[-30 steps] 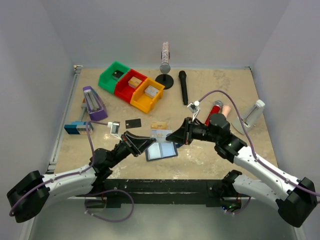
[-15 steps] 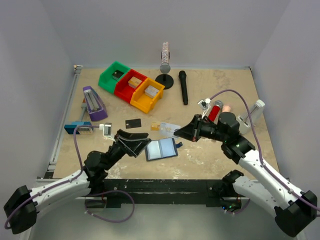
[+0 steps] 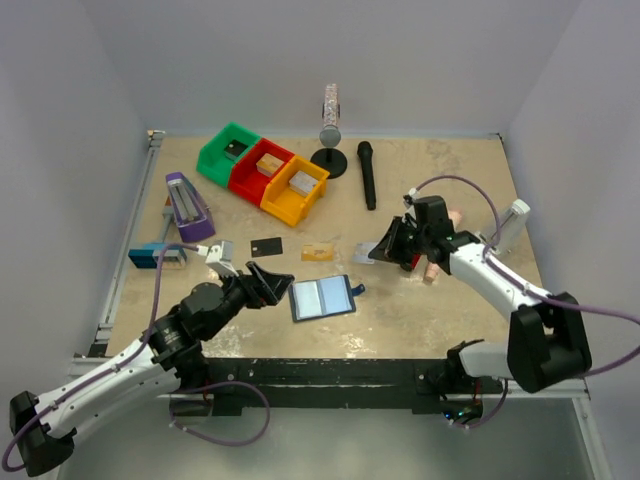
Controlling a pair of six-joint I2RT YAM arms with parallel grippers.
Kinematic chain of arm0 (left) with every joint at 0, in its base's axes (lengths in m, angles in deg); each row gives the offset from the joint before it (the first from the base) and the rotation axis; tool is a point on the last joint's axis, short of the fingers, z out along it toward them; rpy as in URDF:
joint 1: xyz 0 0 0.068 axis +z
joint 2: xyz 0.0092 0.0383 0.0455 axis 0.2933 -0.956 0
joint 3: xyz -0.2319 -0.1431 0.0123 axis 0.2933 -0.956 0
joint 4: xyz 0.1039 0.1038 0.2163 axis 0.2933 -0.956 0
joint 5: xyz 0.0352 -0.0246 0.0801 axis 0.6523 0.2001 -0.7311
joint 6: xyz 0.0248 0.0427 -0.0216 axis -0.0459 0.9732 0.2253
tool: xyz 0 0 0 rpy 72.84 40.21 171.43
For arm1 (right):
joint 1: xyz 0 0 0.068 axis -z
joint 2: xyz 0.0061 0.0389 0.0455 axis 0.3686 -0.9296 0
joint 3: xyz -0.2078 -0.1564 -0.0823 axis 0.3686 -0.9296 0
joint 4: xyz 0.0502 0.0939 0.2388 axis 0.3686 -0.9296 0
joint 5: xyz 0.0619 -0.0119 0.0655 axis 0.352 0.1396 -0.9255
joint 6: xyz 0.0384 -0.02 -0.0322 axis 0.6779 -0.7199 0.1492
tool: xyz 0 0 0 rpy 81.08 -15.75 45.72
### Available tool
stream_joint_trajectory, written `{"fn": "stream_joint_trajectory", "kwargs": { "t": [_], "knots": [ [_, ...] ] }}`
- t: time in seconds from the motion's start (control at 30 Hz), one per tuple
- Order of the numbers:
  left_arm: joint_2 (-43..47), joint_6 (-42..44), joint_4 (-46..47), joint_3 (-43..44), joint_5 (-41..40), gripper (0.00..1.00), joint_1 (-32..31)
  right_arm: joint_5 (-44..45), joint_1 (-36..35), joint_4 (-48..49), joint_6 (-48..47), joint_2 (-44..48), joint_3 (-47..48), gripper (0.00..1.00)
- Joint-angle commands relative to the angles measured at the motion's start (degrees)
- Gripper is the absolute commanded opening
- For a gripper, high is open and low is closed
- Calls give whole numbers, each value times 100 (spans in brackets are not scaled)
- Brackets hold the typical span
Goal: Take the credit cards out of the card holder
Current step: Place the credit card at the center of the board.
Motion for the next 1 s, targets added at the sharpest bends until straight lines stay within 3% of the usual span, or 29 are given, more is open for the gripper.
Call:
{"fn": "stream_joint_trajectory", "kwargs": {
  "t": [0.0, 0.4, 0.9, 0.97],
  "knots": [
    [-17, 138, -745, 169, -102, 90, 18, 231, 94, -165, -320, -646, 821, 0],
    [-17, 429, -983, 230, -137, 92, 18, 38, 252, -921, -1005, -2238, 1928, 0],
    [-491, 517, -798, 300, -49, 93, 18, -393, 270, -1264, -1234, -2907, 2307, 0],
    [-509, 508, -824, 309, -84, 93, 18, -349, 288, -1264, -1225, -2925, 2281, 5]
  ]
}}
